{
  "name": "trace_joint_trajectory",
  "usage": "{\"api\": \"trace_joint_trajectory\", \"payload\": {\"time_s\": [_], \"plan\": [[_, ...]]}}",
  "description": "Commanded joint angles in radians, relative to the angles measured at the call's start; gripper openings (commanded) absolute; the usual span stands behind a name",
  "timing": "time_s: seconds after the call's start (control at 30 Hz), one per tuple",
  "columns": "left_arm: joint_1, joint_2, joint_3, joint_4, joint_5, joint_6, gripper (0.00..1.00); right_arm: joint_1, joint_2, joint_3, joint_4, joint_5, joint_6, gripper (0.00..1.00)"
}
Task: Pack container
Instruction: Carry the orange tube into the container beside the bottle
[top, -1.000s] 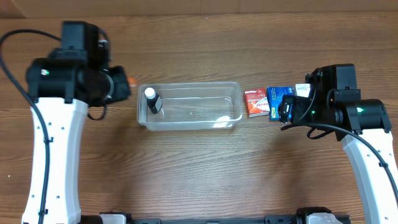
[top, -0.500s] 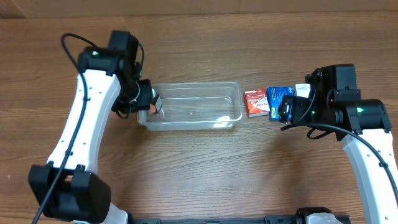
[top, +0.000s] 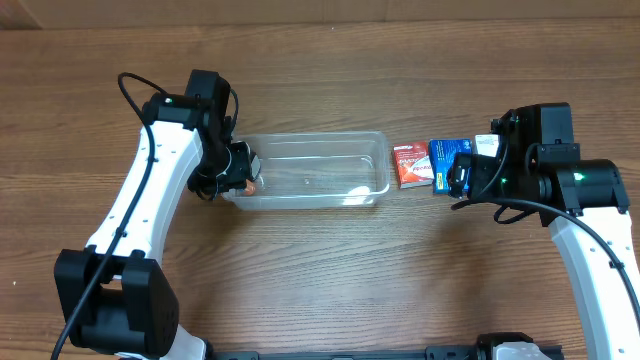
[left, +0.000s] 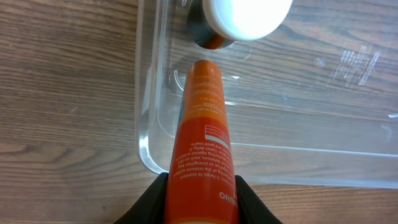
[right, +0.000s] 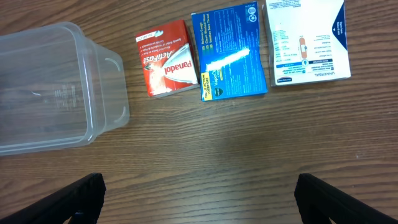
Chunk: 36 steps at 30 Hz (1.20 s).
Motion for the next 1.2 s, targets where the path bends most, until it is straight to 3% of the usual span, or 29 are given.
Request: {"api": "trace_joint_trajectory", "payload": {"time_s": [0.0, 0.53, 0.97, 1.07, 1.17], "plan": [[-0.002, 0.012, -0.008, 0.007, -0.011, -0.035, 0.04, -0.006, -0.004, 0.029, 0.003, 0.006, 0.005, 1.0], [-0.002, 0.023, -0.008, 0.032, -0.034, -0.102, 0.04, -0.006, -0.003, 0.029, 0.007, 0.005, 0.005, 1.0], [-0.009, 0.149, 0.012, 0.025, -0.023, -0.082, 0.04, -0.006, -0.003, 0.029, 0.007, 0.005, 0.009, 1.0], [-0.008, 0.149, 0.041, 0.021, -0.023, -0.074, 0.09, -0.006, -0.004, 0.029, 0.007, 0.005, 0.009, 1.0], [-0.008, 0.149, 0.071, 0.016, -0.023, -0.073, 0.2, -0.006, -0.004, 0.029, 0.007, 0.005, 0.009, 1.0]]}}
